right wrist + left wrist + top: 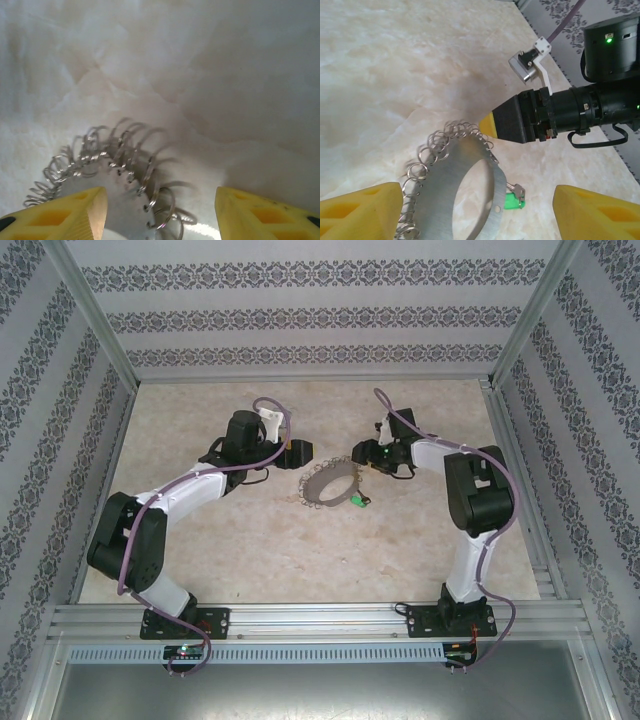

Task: Put the keys on the keyring

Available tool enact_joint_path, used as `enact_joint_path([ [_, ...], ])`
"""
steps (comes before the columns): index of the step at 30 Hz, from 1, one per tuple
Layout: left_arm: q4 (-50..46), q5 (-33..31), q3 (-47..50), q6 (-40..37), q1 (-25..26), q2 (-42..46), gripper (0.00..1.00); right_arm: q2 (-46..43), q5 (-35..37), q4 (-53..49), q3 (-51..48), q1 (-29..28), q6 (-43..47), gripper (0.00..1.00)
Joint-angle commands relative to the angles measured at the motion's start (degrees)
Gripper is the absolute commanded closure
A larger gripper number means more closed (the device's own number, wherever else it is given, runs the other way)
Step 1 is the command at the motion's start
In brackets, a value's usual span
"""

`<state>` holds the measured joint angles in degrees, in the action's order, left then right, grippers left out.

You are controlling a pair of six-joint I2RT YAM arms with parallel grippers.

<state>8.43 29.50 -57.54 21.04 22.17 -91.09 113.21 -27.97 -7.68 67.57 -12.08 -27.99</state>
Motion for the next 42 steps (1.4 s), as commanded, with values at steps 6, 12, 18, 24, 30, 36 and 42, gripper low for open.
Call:
enact_joint_path([
  [6,-1.7,-3.8,-0.5,-0.2,0.6,1.7,0.21,0.7,-4.3,3.6,0.9,-4.8,-4.0,0.66],
  [12,-2.1,-4.7,0.6,-0.8,0.6,3.0,0.21,0.5,-3.2,5.8,1.8,-11.0,-8.7,0.79],
  [18,-1.9,-5.5,2.1,-1.3,0.6,4.3,0.20,-3.0,0.5,6.6,0.6,-14.6,-10.5,0.52],
  [24,-2.2,-4.4,1.5,-0.2,0.8,3.1,0.10,-9.2,2.8,2.8,-2.5,-11.7,-8.1,0.49],
  [30,-6.6,-2.9,-2.9,0.6,1.8,-2.2,0.04,-10.1,4.3,0.3,-4.6,-9.3,-5.9,0.46],
  [36,-12.5,-7.6,-5.4,2.0,3.3,-4.0,0.03,-8.4,3.0,1.2,-5.5,-8.6,-5.3,0.46],
  [42,-10.4,-9.7,-1.7,6.2,3.2,-2.8,0.03,-2.9,2.7,2.0,-2.2,-9.3,-6.0,0.45],
])
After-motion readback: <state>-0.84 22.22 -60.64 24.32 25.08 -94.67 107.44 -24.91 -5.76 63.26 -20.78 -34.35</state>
